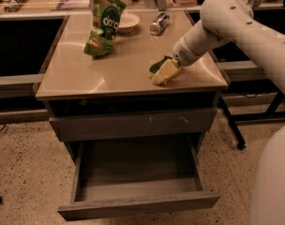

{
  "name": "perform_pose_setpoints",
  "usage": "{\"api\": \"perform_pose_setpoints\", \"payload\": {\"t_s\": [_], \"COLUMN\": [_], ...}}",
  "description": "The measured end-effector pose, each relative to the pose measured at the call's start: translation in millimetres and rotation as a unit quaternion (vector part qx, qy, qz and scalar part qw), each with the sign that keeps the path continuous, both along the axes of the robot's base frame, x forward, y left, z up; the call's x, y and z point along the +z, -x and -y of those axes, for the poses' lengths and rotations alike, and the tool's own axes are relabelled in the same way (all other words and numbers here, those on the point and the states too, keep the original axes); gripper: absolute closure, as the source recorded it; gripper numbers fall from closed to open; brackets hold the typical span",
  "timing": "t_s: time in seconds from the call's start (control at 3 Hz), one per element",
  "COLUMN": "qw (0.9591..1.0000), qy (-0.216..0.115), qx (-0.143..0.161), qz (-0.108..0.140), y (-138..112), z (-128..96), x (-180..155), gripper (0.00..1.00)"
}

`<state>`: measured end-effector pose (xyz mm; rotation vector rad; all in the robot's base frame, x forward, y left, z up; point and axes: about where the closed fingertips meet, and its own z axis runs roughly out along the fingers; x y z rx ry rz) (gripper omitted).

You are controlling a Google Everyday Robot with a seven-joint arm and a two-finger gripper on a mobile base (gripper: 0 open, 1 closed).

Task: Place sponge into middle drawer

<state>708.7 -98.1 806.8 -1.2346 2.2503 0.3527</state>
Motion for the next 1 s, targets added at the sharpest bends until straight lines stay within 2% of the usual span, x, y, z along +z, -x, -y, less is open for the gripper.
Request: {"api": "perform_pose_setpoints", "payload": {"t_s": [0.67, 1.0], "qw": [0.9997, 0.9996], "qy": [-0.005, -0.007], "qx": [0.022, 0.025], "qz": [-0.011, -0.012], "y": [34, 37], "z": [-7, -8], "x": [27, 30], "gripper": [0.82, 1.0]}}
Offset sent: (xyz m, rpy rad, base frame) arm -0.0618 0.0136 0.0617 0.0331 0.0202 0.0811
